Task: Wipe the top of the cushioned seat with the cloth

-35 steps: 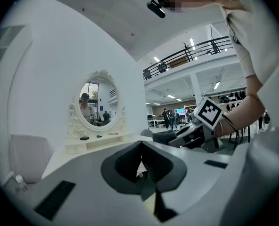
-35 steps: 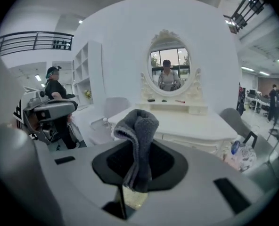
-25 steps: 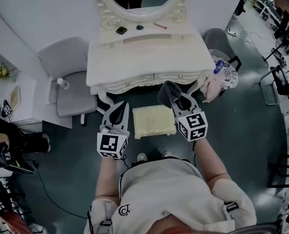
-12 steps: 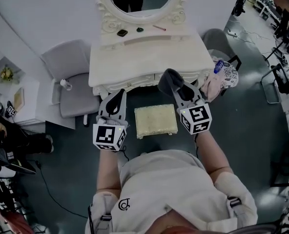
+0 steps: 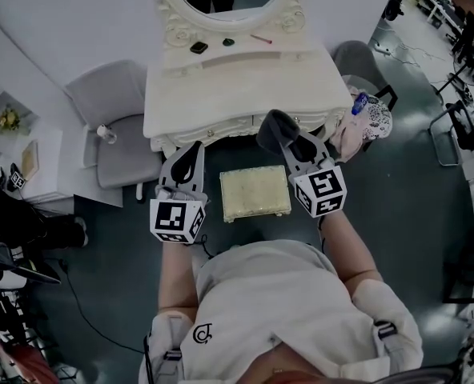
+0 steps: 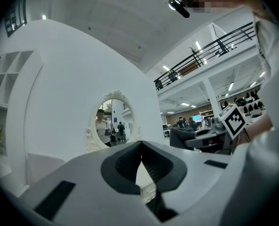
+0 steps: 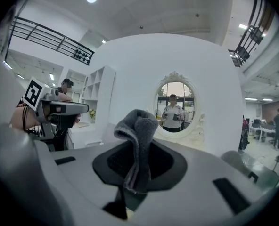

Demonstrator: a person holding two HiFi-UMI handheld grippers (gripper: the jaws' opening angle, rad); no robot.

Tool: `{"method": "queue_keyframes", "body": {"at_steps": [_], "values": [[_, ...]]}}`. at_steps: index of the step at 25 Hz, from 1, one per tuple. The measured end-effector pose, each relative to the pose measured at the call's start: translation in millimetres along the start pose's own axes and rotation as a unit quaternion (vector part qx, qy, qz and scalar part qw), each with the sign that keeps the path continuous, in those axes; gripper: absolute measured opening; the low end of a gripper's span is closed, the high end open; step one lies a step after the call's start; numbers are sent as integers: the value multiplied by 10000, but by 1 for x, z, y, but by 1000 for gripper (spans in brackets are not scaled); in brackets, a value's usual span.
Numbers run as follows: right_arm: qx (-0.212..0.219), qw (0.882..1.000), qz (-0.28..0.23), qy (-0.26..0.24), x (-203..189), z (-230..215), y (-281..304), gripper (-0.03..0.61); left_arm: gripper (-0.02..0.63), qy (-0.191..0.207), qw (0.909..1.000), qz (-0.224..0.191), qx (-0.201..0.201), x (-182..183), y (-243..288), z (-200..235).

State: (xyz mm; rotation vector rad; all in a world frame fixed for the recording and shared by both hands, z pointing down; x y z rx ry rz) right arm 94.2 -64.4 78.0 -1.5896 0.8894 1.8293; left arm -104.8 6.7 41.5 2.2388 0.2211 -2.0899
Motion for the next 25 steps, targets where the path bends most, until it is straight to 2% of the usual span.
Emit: {"method": "queue_keyframes", "body": {"at_steps": [14, 25], "values": [[106, 9997, -152, -187, 9, 7, 3, 67, 12, 27, 10000, 84, -20, -3, 1, 1], [38, 9998, -171, -133, 9, 8, 0, 67, 11, 111, 9994, 279, -151, -14, 3, -6]]}}
Point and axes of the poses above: the fingertips, and each gripper's own axes: y forward along the fingers, z to its left, x out of its top, the point moved 2 cm from there along -y, backward along the fingers, and after that the axes turned 9 degrees about x, right-handed, at the moved point
